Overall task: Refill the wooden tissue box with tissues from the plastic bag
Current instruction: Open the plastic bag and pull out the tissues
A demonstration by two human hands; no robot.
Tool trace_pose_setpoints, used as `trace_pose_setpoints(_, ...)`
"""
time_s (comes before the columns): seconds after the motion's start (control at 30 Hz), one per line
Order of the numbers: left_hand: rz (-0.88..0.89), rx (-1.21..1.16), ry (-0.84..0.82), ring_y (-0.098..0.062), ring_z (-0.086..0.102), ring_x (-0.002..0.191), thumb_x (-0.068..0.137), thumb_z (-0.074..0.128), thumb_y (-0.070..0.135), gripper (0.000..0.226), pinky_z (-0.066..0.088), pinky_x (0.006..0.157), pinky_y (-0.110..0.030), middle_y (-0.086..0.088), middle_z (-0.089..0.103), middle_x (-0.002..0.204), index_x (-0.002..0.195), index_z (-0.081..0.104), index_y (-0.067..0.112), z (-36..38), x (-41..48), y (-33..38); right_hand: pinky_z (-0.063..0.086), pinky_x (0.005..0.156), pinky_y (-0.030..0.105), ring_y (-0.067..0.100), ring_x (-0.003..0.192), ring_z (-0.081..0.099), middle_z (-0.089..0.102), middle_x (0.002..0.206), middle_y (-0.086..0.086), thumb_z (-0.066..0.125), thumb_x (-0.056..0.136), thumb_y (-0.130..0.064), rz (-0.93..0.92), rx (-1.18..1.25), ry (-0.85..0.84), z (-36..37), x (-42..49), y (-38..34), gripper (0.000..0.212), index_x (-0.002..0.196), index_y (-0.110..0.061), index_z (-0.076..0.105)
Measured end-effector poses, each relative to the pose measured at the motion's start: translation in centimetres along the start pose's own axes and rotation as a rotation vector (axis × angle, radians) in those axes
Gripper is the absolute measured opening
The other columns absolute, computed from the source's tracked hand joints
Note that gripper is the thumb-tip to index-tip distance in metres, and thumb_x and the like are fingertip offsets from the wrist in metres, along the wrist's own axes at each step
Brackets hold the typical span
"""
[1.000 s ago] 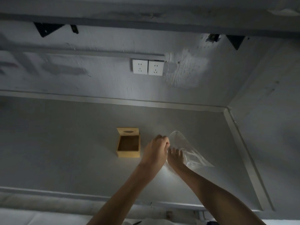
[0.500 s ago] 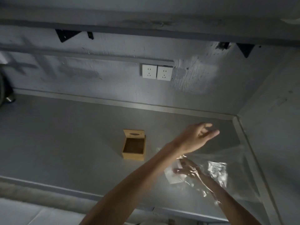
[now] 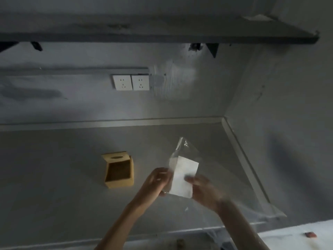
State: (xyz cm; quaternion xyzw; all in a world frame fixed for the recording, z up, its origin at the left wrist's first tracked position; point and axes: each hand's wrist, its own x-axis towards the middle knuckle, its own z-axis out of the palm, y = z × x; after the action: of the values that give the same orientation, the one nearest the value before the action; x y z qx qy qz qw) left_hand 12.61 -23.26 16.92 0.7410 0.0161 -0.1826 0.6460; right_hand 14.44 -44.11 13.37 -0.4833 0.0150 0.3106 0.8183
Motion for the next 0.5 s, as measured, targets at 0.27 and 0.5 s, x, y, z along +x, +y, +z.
trace_pose_setpoints(0.27,-0.175,-0.194,0.132,-0.015,0.065,0.079,0.098,0.052,0.037,0.021,0.056,0.070,-0.033,-0.003,0.064,0.088,0.107,0.059,0.020,-0.5,-1.7,-0.8,0.048,0.098,0.059,0.051,0.116,0.058,0.059,0.125,0.035,0.072,0.085,-0.012,-0.010,-0.087,0.011,4.6,0.3,1.0,0.051,0.128,0.008,0.053)
trace_pose_setpoints(0.5,-0.258,-0.185,0.226,-0.022,0.071,0.075,0.081,0.058,0.008,0.008,0.056,0.065,-0.035,-0.007,0.075,0.085,0.083,0.062,0.014,-7.0,-2.5,-3.0,0.050,0.098,0.053,0.041,0.117,0.059,0.061,0.128,0.024,0.077,0.078,-0.010,0.184,-0.145,-0.061,7.6,1.3,1.0,0.058,0.132,-0.009,0.056)
